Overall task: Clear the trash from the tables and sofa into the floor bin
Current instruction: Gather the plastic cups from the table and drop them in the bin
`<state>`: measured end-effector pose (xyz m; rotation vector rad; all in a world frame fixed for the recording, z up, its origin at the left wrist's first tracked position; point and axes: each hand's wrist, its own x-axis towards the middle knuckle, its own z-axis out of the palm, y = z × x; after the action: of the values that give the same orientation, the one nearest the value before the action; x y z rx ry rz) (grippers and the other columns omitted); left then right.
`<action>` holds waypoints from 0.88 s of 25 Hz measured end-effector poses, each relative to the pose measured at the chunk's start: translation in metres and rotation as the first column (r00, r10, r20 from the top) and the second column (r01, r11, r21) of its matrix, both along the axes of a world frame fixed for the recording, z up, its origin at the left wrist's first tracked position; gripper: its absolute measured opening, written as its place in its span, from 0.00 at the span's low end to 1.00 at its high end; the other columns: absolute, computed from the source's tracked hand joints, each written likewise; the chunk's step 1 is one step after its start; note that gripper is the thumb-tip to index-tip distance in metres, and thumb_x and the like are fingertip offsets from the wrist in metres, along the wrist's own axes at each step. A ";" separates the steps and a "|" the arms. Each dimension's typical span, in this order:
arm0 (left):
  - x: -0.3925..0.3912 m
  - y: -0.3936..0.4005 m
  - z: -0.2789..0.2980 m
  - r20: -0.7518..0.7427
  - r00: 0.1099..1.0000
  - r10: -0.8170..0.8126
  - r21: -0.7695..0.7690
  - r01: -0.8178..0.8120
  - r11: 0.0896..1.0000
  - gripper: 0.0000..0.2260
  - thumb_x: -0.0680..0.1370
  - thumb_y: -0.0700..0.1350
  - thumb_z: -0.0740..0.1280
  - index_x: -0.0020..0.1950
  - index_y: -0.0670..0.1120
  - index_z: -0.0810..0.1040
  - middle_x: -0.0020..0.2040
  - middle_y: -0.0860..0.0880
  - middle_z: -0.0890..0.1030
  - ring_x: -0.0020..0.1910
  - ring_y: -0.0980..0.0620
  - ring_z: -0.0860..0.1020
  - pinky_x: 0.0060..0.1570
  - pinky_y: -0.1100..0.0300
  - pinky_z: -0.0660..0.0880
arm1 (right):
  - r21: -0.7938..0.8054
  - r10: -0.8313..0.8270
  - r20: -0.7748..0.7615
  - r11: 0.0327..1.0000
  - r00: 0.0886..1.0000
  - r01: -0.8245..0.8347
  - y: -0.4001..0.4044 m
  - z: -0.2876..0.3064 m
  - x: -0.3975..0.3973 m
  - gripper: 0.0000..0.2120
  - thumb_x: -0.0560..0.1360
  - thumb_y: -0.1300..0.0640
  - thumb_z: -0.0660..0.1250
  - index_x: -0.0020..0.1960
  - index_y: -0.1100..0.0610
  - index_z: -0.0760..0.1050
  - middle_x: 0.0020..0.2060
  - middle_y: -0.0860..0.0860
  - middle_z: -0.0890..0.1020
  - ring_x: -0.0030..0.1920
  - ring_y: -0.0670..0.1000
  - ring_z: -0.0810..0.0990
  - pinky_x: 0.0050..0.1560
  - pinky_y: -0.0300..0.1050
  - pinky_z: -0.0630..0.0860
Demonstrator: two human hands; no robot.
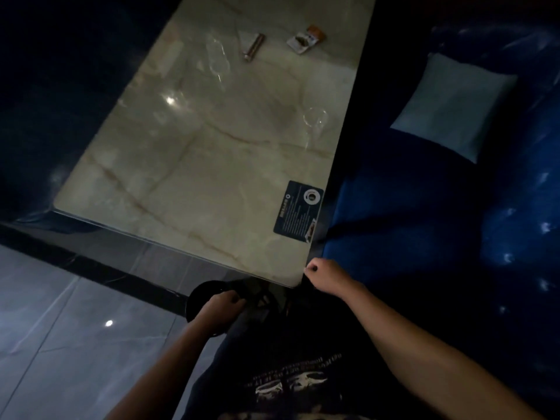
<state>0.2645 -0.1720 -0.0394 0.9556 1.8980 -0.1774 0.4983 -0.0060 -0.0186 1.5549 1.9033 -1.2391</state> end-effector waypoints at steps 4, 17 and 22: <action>-0.002 0.007 -0.003 0.014 1.000 -0.020 0.017 0.020 1.000 0.15 0.80 0.53 0.63 0.57 0.43 0.79 0.56 0.41 0.83 0.56 0.42 0.80 0.54 0.54 0.75 | -0.017 0.069 -0.014 0.997 0.997 -0.069 -0.011 -0.006 -0.008 0.13 0.77 0.48 0.61 0.51 0.56 0.80 0.53 0.55 0.83 0.55 0.58 0.80 0.51 0.47 0.74; -0.005 0.214 0.003 0.018 0.986 0.164 0.103 -0.165 0.981 0.15 0.77 0.50 0.67 0.60 0.43 0.78 0.53 0.39 0.84 0.51 0.41 0.82 0.53 0.53 0.79 | -0.011 0.136 0.053 0.991 0.989 -0.135 0.209 -0.009 -0.008 0.20 0.78 0.45 0.61 0.37 0.61 0.75 0.37 0.60 0.80 0.43 0.62 0.81 0.40 0.50 0.74; -0.009 0.327 0.013 0.005 0.983 0.182 0.231 -0.178 0.957 0.24 0.74 0.54 0.70 0.67 0.45 0.73 0.58 0.42 0.80 0.55 0.44 0.80 0.53 0.54 0.77 | 0.193 -0.144 -0.090 0.968 0.985 0.159 0.326 -0.002 -0.042 0.19 0.79 0.43 0.56 0.44 0.55 0.76 0.46 0.58 0.84 0.50 0.62 0.81 0.46 0.49 0.73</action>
<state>0.2557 0.1545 -0.0262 0.9283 2.0404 0.1472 0.4563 0.3196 -0.0211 1.8109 2.0430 -1.2148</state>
